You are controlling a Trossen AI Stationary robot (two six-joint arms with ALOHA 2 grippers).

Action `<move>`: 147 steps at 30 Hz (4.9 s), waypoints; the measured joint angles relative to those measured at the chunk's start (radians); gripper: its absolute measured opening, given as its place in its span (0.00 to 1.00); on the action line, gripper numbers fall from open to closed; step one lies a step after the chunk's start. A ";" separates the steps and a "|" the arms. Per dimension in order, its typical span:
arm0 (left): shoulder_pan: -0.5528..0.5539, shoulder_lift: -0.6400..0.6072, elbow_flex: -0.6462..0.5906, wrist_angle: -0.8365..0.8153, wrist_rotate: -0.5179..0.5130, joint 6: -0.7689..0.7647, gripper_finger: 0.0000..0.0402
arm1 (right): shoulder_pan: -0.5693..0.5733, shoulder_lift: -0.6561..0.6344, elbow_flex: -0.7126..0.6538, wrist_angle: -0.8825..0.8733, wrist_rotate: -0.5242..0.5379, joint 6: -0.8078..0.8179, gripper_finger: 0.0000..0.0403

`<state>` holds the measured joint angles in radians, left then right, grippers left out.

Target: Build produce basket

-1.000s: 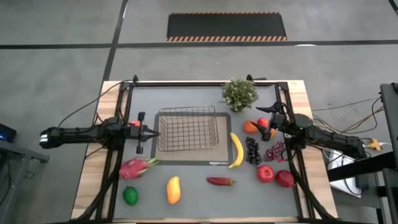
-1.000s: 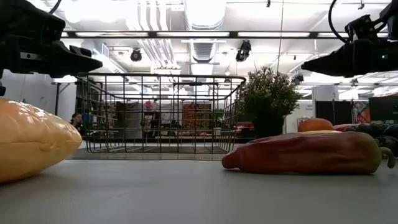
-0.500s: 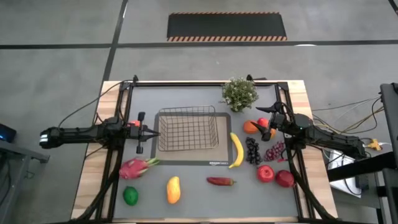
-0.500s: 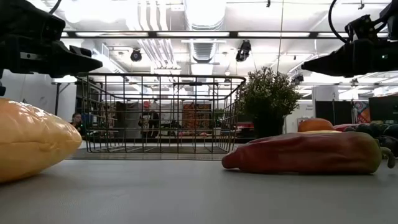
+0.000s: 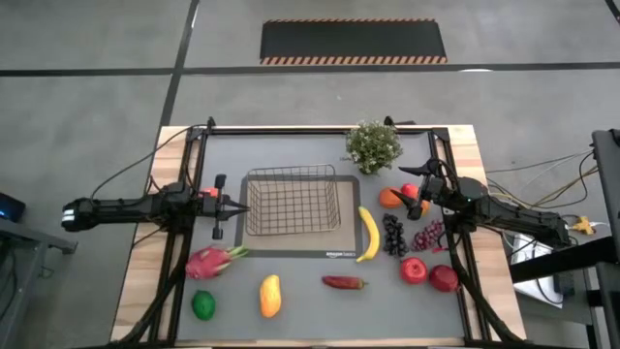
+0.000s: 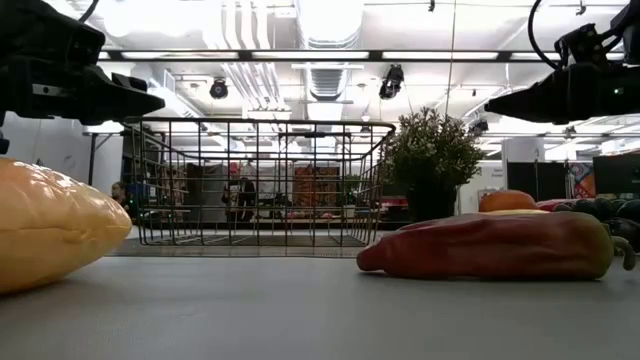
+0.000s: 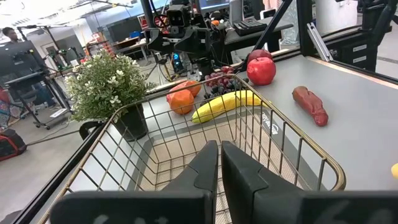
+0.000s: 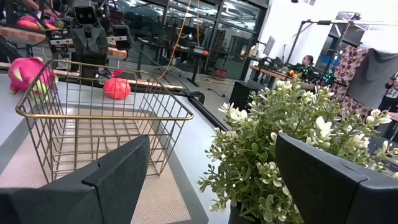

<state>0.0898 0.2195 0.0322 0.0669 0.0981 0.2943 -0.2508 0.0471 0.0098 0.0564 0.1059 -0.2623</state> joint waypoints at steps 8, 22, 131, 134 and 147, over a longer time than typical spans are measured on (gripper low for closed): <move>0.000 0.000 0.000 0.000 0.000 0.000 0.01 | 0.000 0.000 0.000 0.000 0.000 0.000 0.82; 0.000 0.000 0.000 0.000 0.000 0.000 0.01 | 0.000 0.000 0.000 0.000 0.000 0.000 0.82; -0.001 0.100 0.000 0.788 -0.003 -0.548 0.01 | 0.003 0.022 0.034 0.351 -0.167 1.058 0.81; -0.001 0.103 0.000 0.789 -0.002 -0.549 0.01 | 0.005 0.055 0.077 0.349 -0.166 1.022 0.81; 0.000 0.098 0.000 0.792 -0.002 -0.542 0.01 | 0.121 0.461 0.373 0.215 -0.168 0.830 0.81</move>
<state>0.0895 0.3180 0.0322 0.8593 0.0959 -0.2481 -0.1303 0.5086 0.3826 0.2712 -0.0624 0.5680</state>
